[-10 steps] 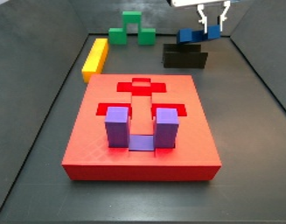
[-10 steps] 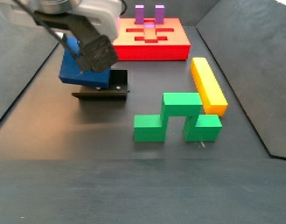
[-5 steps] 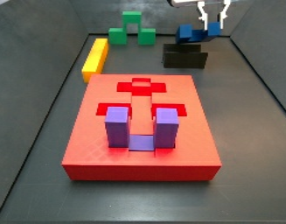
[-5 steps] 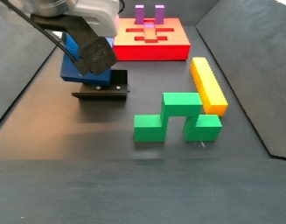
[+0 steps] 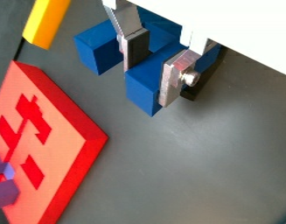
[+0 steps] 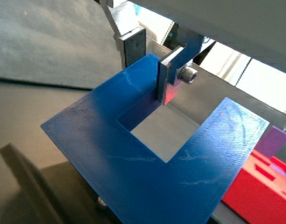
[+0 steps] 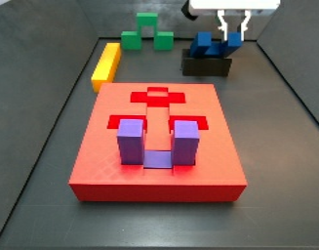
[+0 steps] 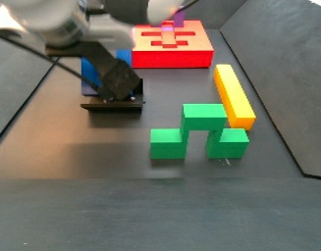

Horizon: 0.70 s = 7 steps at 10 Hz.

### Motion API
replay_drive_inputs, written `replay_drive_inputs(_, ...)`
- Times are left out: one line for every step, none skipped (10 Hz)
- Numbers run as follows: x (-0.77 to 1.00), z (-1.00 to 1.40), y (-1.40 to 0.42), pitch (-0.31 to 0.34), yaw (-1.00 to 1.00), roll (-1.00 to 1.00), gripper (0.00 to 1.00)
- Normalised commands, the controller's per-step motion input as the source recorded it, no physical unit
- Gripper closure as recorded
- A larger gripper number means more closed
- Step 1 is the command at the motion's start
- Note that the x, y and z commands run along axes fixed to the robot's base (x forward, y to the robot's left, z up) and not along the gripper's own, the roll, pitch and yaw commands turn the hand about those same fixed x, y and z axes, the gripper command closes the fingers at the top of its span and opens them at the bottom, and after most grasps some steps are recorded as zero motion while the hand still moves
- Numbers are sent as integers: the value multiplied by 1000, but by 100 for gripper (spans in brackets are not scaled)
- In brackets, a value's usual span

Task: Pick up the blue object. Move up. Place the blue object on the fixture. Regrasp the blue object. Move to above the board. Insert the blue object.
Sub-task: Place the blue object on the fixture.

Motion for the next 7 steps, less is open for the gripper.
replay_drive_inputs(0, 0, 0, 3, -3, 34, 100)
replay_drive_inputs(0, -71, 123, 63, -46, 60, 100)
replay_drive_inputs(0, -200, 109, 97, -29, 306, 100)
replay_drive_inputs(0, -194, 91, 111, -31, 274, 100)
replay_drive_inputs(0, -11, 0, 34, 0, 0, 100)
replay_drive_inputs(0, 0, 0, 0, 0, 9, 100)
replay_drive_inputs(0, 0, 0, 0, 0, 66, 100)
